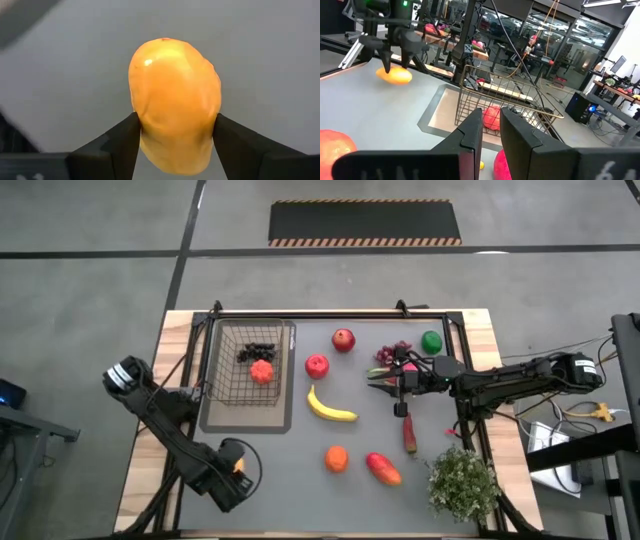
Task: Build produce basket
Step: Put the yellow mango into the gold wire basket
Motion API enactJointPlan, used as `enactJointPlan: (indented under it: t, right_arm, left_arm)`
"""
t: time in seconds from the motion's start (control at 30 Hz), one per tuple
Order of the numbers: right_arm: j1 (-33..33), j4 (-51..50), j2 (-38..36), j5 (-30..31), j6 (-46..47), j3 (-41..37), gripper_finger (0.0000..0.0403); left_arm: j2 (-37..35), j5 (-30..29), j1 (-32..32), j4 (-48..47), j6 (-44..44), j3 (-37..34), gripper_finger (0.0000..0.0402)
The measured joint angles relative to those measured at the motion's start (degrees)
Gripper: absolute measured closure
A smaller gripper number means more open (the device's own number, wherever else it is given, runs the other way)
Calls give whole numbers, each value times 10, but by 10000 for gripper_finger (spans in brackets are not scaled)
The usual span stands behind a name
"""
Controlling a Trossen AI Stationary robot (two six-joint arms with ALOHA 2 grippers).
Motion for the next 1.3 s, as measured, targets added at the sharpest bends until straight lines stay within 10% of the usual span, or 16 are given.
enactJointPlan:
  t: [0.83,1.3]
  right_arm:
    - [0,-3,0,0,0,0,346]
    - [0,-3,0,0,0,0,346]
  left_arm:
    - [-153,-526,127,-27,255,33,194]
    - [-225,-548,387,-31,466,-12,194]
